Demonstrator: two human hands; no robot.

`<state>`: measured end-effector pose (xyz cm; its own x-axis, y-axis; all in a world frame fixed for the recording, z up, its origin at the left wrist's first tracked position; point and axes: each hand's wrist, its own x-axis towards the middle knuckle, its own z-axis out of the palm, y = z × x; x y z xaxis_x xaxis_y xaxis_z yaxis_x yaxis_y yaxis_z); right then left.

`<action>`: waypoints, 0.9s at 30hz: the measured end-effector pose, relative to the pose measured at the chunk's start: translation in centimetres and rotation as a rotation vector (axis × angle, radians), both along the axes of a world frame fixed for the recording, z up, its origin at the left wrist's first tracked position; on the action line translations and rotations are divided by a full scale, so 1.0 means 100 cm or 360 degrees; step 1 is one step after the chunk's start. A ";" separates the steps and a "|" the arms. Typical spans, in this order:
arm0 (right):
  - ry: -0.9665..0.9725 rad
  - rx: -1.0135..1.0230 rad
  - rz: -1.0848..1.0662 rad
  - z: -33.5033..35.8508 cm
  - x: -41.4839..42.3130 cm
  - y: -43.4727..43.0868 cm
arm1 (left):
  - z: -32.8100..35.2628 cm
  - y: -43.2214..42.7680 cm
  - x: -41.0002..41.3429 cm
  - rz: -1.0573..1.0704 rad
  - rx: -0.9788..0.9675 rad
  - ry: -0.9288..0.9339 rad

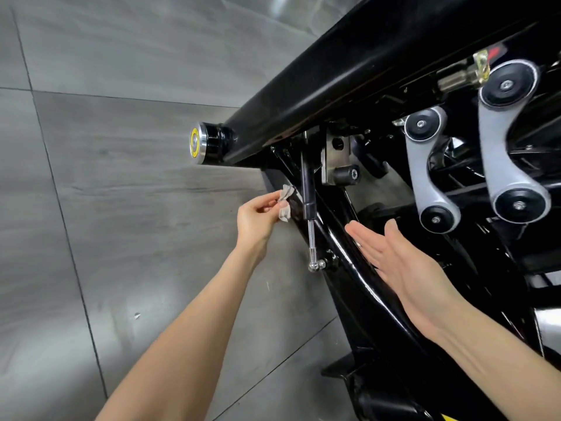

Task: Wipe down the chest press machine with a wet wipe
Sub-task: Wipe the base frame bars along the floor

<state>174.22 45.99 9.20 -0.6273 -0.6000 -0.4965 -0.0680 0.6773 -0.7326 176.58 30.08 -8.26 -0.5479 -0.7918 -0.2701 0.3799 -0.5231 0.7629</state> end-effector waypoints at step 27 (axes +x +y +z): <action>0.0588 0.0234 0.0554 -0.026 -0.018 -0.007 | 0.032 0.011 0.008 0.0087 -0.0459 -0.0260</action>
<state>172.43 45.28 6.61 -0.5527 -0.7445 -0.3746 -0.5429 0.6626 -0.5160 177.41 31.21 -5.05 -0.4701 -0.8755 -0.1116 0.2618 -0.2591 0.9297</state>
